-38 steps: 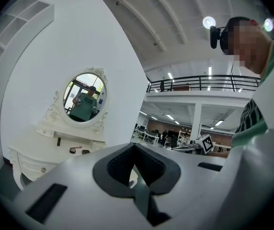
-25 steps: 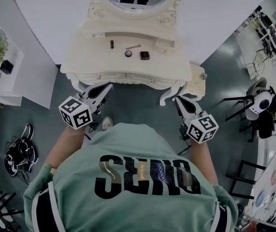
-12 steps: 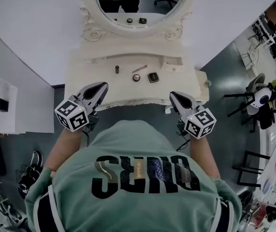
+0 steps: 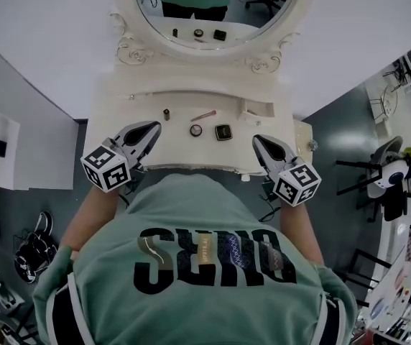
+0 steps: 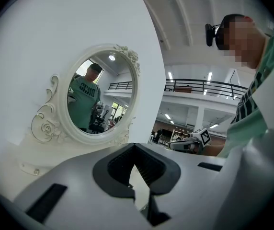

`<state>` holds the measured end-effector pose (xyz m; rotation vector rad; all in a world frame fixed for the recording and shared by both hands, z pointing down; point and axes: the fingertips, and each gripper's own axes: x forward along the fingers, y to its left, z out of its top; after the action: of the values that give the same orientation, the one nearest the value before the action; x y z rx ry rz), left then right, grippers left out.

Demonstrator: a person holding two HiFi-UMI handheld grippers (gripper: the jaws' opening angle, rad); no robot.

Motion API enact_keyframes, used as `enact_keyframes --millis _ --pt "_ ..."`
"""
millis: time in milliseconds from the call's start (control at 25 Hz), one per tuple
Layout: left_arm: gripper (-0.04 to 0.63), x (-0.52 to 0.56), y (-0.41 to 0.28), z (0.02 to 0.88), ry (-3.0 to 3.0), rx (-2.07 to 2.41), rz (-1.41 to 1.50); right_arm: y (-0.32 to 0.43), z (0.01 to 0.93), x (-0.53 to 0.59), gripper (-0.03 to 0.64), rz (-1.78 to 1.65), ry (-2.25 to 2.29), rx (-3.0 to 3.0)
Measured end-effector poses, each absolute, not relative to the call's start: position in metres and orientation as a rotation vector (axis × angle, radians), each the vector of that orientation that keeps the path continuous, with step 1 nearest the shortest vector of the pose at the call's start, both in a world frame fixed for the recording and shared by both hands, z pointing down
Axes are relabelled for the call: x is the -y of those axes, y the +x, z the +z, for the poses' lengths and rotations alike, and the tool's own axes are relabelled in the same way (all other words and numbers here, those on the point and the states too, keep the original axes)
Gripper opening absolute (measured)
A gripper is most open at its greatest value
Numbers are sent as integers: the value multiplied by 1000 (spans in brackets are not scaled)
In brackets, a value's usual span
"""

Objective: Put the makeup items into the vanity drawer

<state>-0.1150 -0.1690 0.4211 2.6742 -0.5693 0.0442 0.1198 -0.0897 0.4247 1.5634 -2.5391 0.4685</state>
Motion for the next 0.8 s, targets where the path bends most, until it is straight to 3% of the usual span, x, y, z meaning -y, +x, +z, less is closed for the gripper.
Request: enact_keyframes --millis 360,800 --pt "0 173 -12 440 2593 740 111 209 439 141 9 459 1331 2658" --pt "0 205 -2 475 2629 636 336 204 463 175 9 532 1407 2623"
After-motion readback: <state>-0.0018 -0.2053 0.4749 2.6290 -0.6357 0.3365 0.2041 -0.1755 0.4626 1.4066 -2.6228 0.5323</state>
